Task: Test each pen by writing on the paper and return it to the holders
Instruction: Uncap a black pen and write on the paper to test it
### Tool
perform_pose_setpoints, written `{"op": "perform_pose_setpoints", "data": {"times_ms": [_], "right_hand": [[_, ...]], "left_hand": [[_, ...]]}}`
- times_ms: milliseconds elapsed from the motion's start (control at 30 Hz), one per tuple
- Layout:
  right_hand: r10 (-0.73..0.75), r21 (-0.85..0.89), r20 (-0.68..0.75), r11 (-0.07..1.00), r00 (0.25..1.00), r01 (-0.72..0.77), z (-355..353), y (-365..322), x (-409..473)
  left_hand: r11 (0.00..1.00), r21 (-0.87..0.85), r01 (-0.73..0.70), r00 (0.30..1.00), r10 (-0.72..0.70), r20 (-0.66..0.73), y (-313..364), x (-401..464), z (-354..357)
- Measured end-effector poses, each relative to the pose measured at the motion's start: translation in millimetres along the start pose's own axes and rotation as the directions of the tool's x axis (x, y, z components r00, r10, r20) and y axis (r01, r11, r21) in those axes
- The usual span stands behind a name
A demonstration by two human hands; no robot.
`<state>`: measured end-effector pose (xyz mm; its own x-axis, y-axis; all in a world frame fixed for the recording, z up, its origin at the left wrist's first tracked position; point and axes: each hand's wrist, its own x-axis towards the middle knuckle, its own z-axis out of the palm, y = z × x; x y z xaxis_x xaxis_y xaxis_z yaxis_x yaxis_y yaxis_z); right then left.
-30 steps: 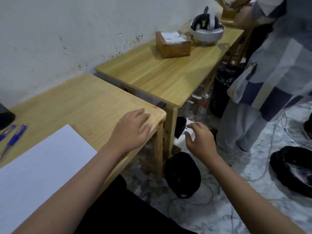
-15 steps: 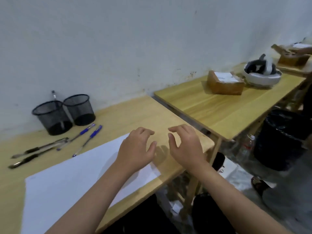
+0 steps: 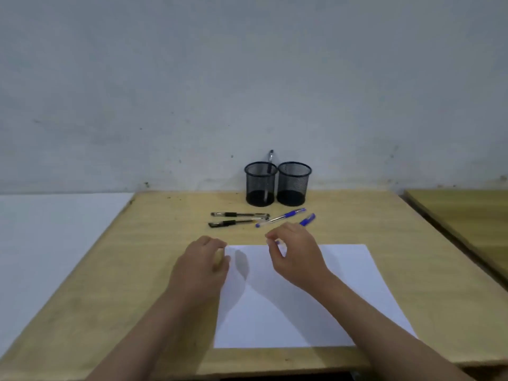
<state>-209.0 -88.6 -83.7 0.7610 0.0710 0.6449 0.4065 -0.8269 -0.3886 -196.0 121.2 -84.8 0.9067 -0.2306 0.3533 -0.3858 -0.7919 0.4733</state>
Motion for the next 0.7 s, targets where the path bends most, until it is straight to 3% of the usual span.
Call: {"op": "perform_pose_setpoints", "data": {"times_ms": [133, 233, 467, 567, 700], "right_hand": [[0.065, 0.039, 0.113, 0.997, 0.991, -0.07, 39, -5, 31], [0.118, 0.03, 0.171, 0.992, 0.978, -0.124, 61, -1, 53], [0.139, -0.142, 0.343, 0.985, 0.929, -0.095, 88, 9, 84], [0.12, -0.115, 0.332, 0.99, 0.936, -0.086, 88, 9, 88], [0.027, -0.01, 0.265, 1.0, 0.964, -0.025, 75, 5, 90]], "left_hand": [[0.99, 0.038, 0.133, 0.99, -0.131, -0.052, -46, -12, -13], [0.99, 0.072, 0.119, 0.991, -0.114, -0.077, -55, -15, -12], [0.989, 0.116, 0.091, 0.99, -0.077, -0.115, -54, -11, -8], [0.989, 0.104, 0.107, 0.99, -0.095, -0.108, -54, -12, -8], [0.976, -0.081, 0.204, 0.971, -0.212, -0.11, -49, -9, -13]]}}
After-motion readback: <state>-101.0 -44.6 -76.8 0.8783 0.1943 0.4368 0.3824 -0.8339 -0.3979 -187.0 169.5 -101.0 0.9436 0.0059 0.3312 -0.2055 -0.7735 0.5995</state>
